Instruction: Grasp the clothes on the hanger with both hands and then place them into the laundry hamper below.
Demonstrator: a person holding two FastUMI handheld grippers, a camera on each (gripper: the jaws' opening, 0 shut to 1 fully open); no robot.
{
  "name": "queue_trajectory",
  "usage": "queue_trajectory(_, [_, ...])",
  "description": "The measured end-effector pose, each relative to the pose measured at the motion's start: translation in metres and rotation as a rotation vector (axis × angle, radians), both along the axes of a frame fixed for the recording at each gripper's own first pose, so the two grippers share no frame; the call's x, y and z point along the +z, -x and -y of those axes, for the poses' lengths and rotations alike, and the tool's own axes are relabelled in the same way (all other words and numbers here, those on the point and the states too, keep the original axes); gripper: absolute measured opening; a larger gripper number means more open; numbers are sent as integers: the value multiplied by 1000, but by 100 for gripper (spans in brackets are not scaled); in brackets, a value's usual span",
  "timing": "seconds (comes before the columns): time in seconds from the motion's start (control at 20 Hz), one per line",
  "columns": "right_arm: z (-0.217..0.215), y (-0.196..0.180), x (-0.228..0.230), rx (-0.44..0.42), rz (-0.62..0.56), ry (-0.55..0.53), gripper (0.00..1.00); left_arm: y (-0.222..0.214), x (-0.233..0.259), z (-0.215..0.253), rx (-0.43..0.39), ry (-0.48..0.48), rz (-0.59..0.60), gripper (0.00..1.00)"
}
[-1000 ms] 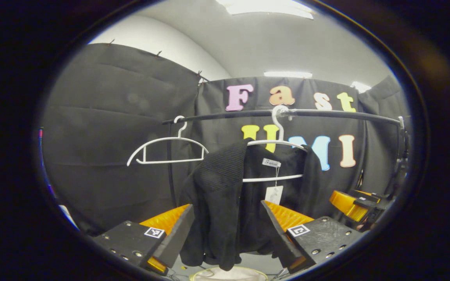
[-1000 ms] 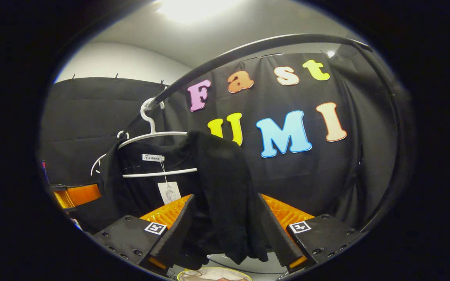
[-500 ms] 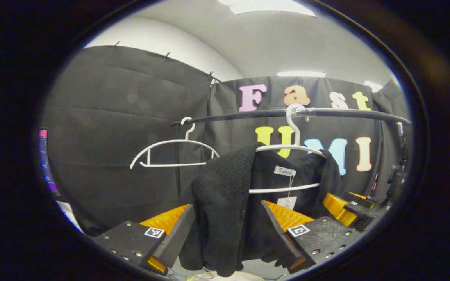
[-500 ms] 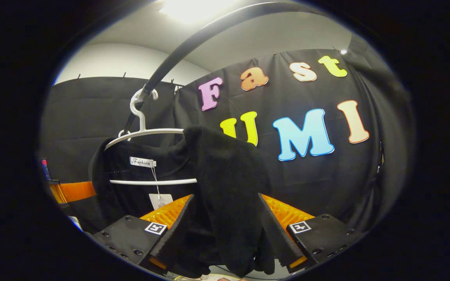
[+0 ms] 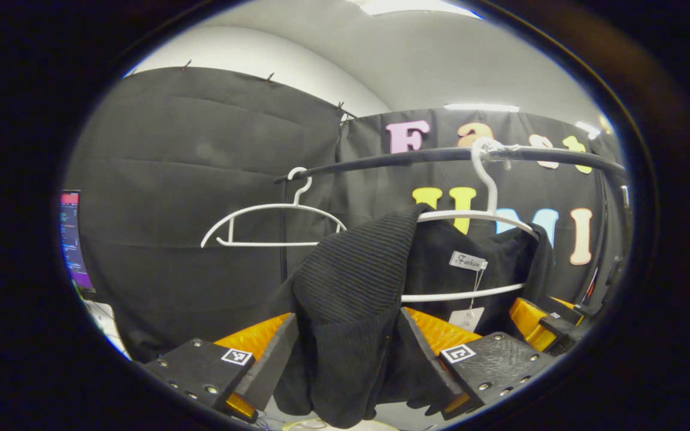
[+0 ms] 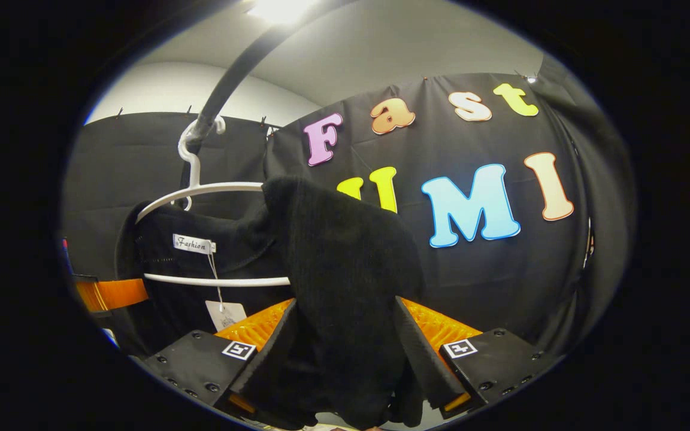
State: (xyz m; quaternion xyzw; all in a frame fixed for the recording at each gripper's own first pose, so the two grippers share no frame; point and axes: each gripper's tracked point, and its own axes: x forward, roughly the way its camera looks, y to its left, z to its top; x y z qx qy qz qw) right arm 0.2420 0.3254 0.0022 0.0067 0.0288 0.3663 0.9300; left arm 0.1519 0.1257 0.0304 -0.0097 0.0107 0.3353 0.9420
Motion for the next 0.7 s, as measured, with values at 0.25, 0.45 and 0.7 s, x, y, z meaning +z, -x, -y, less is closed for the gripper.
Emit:
queue_trajectory(0.25, [-7,-11,-6,17,7,24,78,-10,-6,-4,11,19,-4,78])
queue_trajectory(0.45, [-2,-20,-4,11,-1,2,30,-9,-3,-6,20,18,4,36])
queue_trajectory(0.7, [-8,-17,-7,123,-102,-75,1,-1,5,1,-19,58,89,0])
